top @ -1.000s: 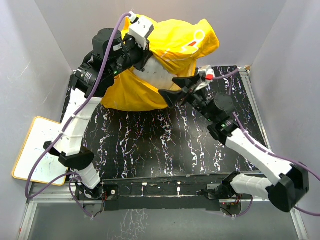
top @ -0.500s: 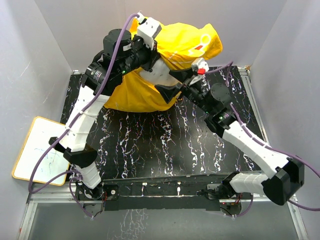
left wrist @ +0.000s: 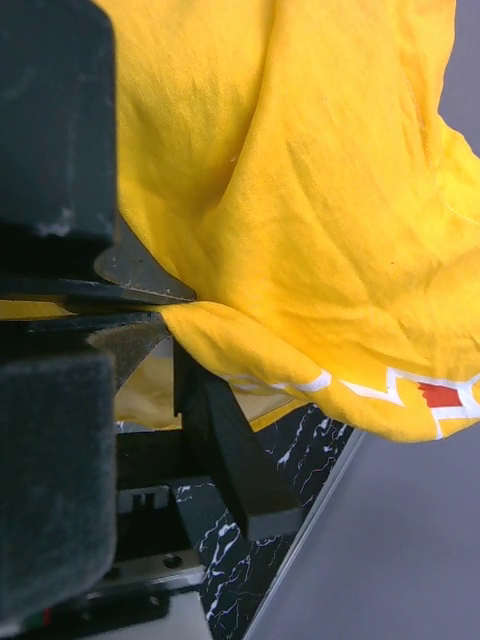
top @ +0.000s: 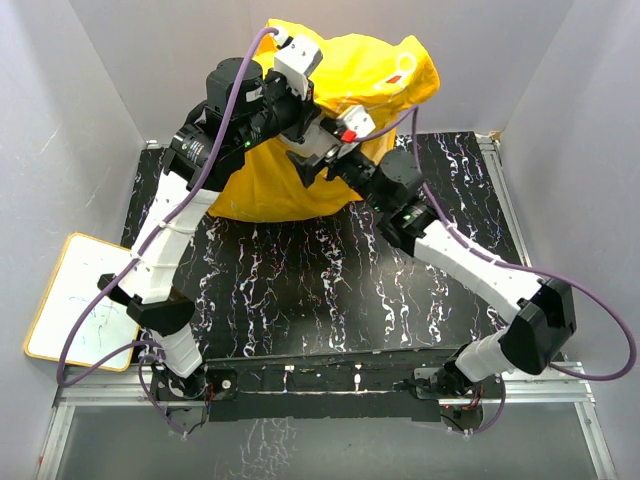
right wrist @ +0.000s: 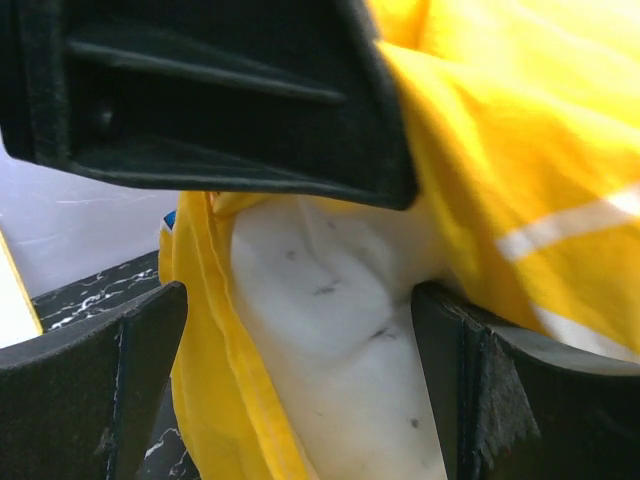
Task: Remove the pillowcase from the pillow
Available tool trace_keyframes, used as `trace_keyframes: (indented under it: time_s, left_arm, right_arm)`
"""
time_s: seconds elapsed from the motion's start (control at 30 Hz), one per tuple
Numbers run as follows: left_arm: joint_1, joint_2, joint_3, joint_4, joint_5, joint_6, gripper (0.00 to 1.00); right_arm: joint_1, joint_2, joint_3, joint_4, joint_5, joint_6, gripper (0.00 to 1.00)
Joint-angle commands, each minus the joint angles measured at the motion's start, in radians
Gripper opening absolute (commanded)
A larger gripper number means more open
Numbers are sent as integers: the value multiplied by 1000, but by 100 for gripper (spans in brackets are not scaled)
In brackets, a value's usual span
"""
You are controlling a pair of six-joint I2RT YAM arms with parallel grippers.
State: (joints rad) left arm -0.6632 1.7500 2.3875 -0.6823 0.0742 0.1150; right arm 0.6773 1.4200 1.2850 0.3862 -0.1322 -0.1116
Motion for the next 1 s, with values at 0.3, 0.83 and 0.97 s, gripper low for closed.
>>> trace_keyframes:
  time_s: [0.3, 0.83, 0.97]
  left_arm:
    - [-27, -31, 76, -36, 29, 15, 0]
    - [-29, -76, 58, -34, 33, 22, 0]
    - [-28, -83, 60, -33, 40, 18, 0]
  right_arm:
    - [115, 149, 51, 391, 569, -203, 99]
    - [-39, 18, -11, 217, 69, 244, 99]
    - [-20, 77, 77, 149, 150, 215, 98]
